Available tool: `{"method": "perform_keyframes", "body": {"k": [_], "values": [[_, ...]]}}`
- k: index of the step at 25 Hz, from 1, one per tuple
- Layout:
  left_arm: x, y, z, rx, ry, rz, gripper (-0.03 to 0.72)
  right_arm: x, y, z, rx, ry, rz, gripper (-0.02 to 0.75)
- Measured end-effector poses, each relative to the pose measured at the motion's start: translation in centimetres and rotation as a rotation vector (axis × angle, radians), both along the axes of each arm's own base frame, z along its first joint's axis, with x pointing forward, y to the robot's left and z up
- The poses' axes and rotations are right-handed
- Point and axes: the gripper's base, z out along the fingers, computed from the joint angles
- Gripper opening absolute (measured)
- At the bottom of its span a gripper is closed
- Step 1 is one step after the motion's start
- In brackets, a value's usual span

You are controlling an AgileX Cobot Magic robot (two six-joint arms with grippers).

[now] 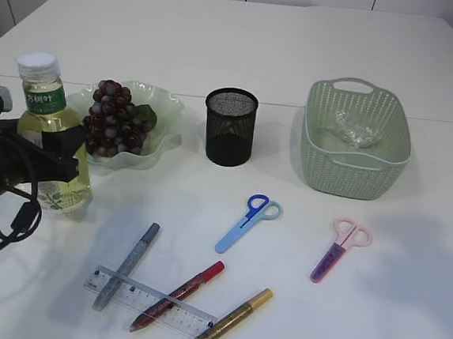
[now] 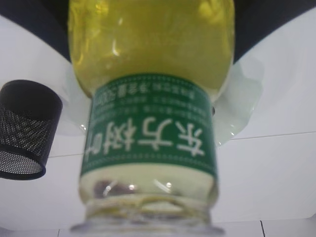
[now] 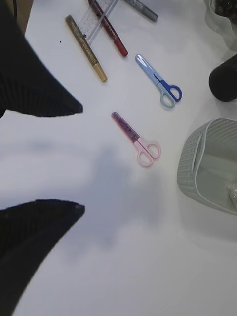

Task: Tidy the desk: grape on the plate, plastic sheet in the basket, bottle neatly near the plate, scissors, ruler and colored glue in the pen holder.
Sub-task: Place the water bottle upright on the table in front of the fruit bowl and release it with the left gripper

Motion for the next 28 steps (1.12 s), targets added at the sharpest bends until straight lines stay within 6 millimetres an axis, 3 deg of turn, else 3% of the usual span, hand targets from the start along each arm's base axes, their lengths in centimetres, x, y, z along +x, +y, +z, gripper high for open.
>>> {"method": "perform_keyframes", "body": {"k": [11,28], "values": [[2.0,-0.7,-2.1,0.012,0.038,0.004,0.447,0.0,-0.1,0.0,-0.021,-0.004,0.012,0.43],[2.2,-0.6,-2.0,0.007,0.034,0.015,0.448,0.0,-0.1,0.0,-0.03,-0.006,0.013,0.43]]}}
